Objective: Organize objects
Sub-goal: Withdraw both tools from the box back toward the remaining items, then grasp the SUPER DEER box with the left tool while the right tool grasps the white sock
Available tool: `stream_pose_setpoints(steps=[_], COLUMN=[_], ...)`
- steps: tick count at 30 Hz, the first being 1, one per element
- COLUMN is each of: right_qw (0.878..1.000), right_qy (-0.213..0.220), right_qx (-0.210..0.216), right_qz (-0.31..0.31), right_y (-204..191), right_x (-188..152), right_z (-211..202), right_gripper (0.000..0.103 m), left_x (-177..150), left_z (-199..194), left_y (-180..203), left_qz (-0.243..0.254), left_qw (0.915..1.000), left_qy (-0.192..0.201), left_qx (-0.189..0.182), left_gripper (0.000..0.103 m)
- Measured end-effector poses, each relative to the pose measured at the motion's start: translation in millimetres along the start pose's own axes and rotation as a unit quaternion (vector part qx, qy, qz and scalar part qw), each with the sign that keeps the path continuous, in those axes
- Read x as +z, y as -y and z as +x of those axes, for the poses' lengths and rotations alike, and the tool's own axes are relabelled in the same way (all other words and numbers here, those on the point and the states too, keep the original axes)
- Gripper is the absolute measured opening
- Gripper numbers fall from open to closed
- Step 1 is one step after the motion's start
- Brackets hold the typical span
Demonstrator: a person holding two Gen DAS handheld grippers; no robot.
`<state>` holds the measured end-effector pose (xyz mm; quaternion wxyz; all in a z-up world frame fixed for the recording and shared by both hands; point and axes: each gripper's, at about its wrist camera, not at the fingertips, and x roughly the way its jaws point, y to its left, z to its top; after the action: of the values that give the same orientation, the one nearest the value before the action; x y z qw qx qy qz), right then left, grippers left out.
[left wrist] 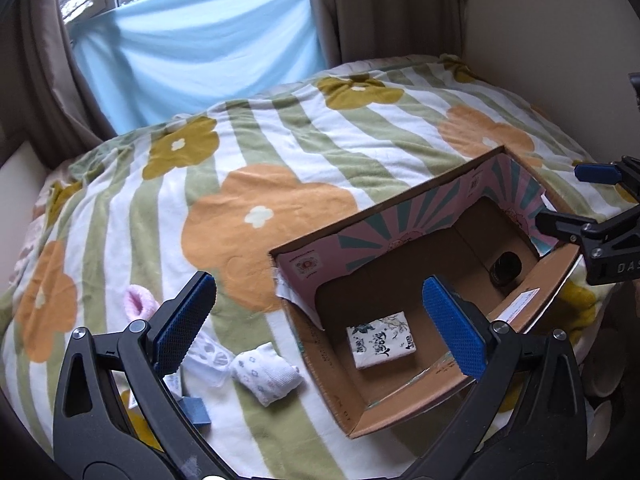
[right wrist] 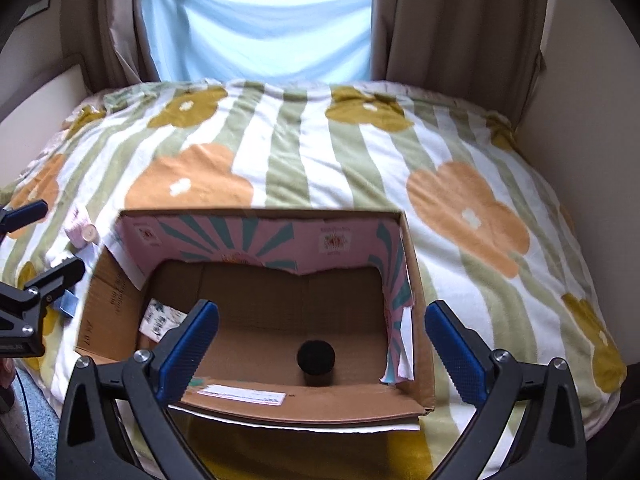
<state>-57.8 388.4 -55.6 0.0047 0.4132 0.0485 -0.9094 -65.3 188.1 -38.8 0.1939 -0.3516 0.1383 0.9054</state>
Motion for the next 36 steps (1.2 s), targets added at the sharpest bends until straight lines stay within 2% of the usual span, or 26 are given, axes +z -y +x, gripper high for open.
stream_pose_setpoints(steps=[7,12,17,22,27,36], right_qw=[0.997,0.992,0.986,0.978,0.966,0.937], right_qy=[0.057,0.074,0.077,0.063,0.022,-0.056], right_qx=[0.034,0.076,0.107,0.135,0.162,0.150], right_qz=[-0.033,-0.066,-0.104,-0.146,-0.199,-0.309], right_y=[-35,-75,-124,-170,-215,-276], right_x=[27,41,44,46,41,13], right_z=[-49,-70,-72,-59,-30,33], right_gripper=[0.103,0.103,0.103,0.103,0.103,0.102], left_x=[10,8,-10,-38,-69,-116], left_z=[-45,-71,-84,-80,-59,3], left_y=[-41,-83,-127,-164,-183,-199], left_qz=[-0.020,-0.043,-0.080,-0.112,-0.128,-0.161], left_qw=[0.9988,0.9957,0.9911,0.9860,0.9794,0.9691], left_qy=[0.028,0.034,0.023,-0.008,-0.048,-0.131], left_qx=[0.034,0.074,0.104,0.124,0.149,0.134], left_gripper=[0.103,0.103,0.103,0.103,0.103,0.103])
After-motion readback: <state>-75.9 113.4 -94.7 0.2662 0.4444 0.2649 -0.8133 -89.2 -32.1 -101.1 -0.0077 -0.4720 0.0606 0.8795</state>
